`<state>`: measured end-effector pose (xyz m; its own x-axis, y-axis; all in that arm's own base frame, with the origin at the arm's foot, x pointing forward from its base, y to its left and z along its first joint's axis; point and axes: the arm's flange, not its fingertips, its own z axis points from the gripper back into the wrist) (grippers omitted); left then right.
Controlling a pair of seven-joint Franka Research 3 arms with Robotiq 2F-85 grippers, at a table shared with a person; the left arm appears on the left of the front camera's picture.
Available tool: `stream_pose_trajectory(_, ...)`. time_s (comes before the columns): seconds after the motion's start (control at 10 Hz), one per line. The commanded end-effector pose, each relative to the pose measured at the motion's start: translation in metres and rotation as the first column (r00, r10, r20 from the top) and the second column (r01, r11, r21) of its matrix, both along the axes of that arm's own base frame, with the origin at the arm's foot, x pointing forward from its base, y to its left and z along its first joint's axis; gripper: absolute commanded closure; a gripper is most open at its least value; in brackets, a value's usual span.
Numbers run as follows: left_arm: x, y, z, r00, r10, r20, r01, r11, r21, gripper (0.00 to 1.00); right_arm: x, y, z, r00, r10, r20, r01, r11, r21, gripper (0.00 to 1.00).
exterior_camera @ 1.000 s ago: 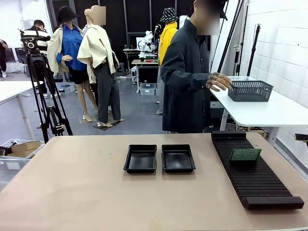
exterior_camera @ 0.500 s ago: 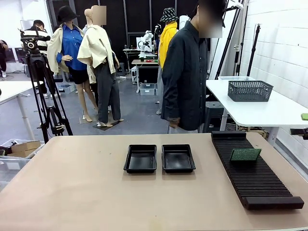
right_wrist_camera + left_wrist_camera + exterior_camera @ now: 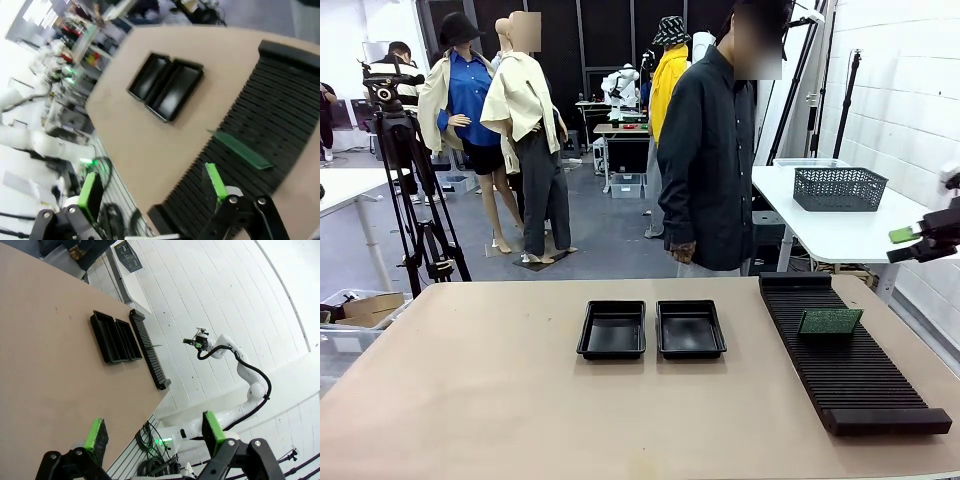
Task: Inspect and transfer BCBs to ESD trays.
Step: Pick up the Blank PCB from the PCB Rack and place it in the left ESD tray.
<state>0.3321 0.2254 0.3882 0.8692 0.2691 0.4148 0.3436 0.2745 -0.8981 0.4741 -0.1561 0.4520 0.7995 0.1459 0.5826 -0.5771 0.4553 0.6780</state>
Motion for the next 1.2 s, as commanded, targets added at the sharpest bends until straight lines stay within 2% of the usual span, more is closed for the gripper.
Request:
stream_pose_trajectory(0.0, -0.001, 0.001, 0.002, 1.000, 0.006, -0.005, -0.006, 1.000, 0.002, 0.00, 0.023, 0.015, 0.000, 0.996, 0.080, -0.031, -0.084, 0.980, -0.179, 0.00)
stream_pose_trajectory(0.2, -0.001, 0.001, 0.002, 1.000, 0.006, -0.005, -0.006, 1.000, 0.002, 0.00, 0.044, 0.040, 0.005, 0.982, 0.187, -0.034, -0.186, 0.915, -0.357, 0.00)
stream_pose_trajectory(0.5, -0.001, 0.001, 0.002, 1.000, 0.006, -0.005, -0.006, 1.000, 0.002, 0.00, 0.055, 0.080, 0.006, 0.941, 0.339, -0.001, -0.287, 0.795, -0.535, 0.00)
stream_pose_trajectory(0.8, -0.001, 0.001, 0.002, 1.000, 0.006, -0.005, -0.006, 1.000, 0.002, 0.00, 0.065, 0.107, -0.001, 0.860, 0.510, -0.018, -0.373, 0.606, -0.703, 0.00)
stream_pose_trajectory(0.9, -0.001, 0.001, 0.002, 1.000, 0.006, -0.005, -0.006, 1.000, 0.002, 0.00, 0.068, 0.114, -0.001, 0.820, 0.571, -0.038, -0.407, 0.535, -0.740, 0.00)
stream_pose_trajectory(1.1, -0.001, 0.001, 0.002, 1.000, 0.006, -0.005, -0.006, 1.000, 0.002, 0.00, 0.069, 0.122, -0.002, 0.734, 0.676, -0.071, -0.474, 0.434, -0.766, 0.00)
